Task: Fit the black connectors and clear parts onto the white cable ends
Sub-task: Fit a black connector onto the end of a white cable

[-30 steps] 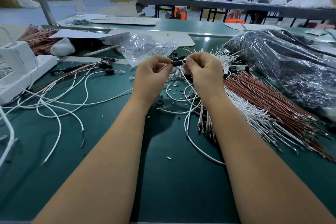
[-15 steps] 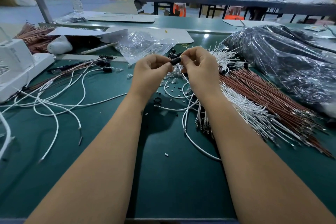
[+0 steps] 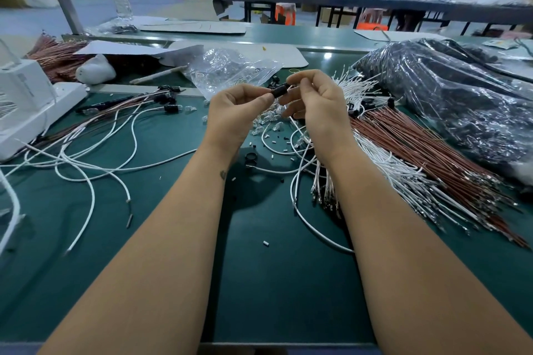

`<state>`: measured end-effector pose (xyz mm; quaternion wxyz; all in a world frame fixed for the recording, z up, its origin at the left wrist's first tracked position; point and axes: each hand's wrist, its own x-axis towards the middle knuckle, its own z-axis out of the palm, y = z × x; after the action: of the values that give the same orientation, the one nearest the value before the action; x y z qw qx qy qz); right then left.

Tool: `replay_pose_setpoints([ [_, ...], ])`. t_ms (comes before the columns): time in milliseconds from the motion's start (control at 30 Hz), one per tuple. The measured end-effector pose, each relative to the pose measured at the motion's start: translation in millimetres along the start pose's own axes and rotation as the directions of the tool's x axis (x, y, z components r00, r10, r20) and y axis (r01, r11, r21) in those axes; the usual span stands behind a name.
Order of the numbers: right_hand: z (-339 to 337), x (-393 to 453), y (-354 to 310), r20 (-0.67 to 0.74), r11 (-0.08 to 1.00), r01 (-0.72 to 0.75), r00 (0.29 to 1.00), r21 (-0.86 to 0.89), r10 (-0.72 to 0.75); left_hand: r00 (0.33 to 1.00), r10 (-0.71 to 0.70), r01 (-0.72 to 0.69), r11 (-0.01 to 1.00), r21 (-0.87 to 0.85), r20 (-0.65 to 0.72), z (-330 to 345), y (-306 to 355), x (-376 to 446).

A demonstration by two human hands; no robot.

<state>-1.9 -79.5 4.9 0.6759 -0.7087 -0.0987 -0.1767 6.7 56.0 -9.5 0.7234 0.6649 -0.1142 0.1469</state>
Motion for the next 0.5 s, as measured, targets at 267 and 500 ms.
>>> replay_pose_setpoints([
  [267, 3.0, 1.6, 4.6, 0.059, 0.997, -0.006, 0.998, -0.082, 0.01, 0.999, -0.002, 0.002, 1.0, 0.005, 0.035, 5.8, 0.5, -2.1],
  [500, -4.7, 4.0, 4.1, 0.009, 0.997, -0.05, 0.999, -0.053, 0.051, 0.994, -0.069, 0.066, 0.997, 0.035, 0.081, 9.0, -5.0, 2.8],
])
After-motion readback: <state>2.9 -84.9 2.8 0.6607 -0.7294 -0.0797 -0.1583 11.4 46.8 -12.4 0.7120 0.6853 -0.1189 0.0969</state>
